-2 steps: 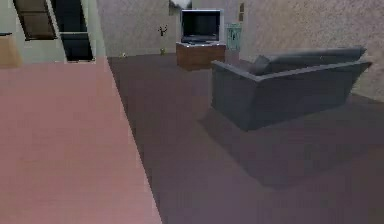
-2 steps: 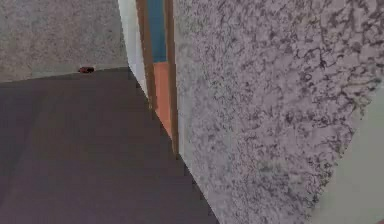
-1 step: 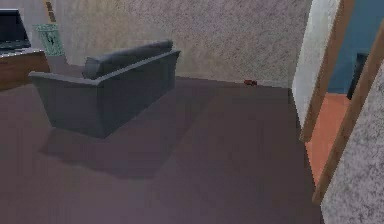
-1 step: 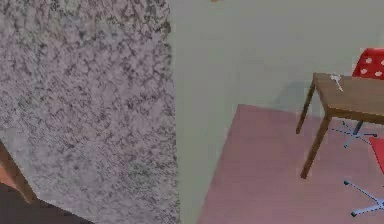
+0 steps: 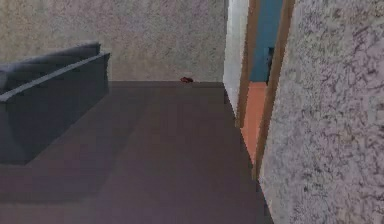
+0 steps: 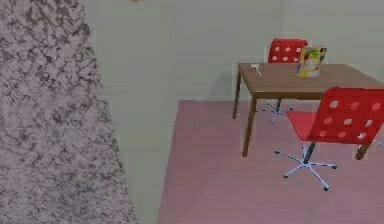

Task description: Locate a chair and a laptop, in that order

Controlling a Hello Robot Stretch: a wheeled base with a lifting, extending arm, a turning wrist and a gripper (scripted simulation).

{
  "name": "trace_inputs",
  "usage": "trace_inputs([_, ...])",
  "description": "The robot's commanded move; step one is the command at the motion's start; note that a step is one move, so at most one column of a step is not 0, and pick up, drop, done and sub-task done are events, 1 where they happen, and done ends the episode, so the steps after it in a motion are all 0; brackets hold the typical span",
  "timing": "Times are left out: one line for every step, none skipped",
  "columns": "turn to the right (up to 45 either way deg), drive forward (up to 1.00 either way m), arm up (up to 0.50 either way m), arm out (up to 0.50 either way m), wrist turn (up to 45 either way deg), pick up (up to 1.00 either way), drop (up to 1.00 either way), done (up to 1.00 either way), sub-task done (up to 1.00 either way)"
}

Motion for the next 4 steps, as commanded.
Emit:
trace_inputs([0.0, 1.0, 0.0, 0.0, 0.0, 0.0, 0.0, 0.0, 0.0])
trace_inputs([3.0, 0.0, 0.0, 0.0, 0.0, 0.0, 0.0, 0.0, 0.0])
trace_inputs([0.0, 0.35, 0.0, 0.0, 0.0, 0.0, 0.0, 0.0, 0.0])
trace_inputs([9.0, 0.0, 0.0, 0.0, 0.0, 0.0, 0.0, 0.0, 0.0])
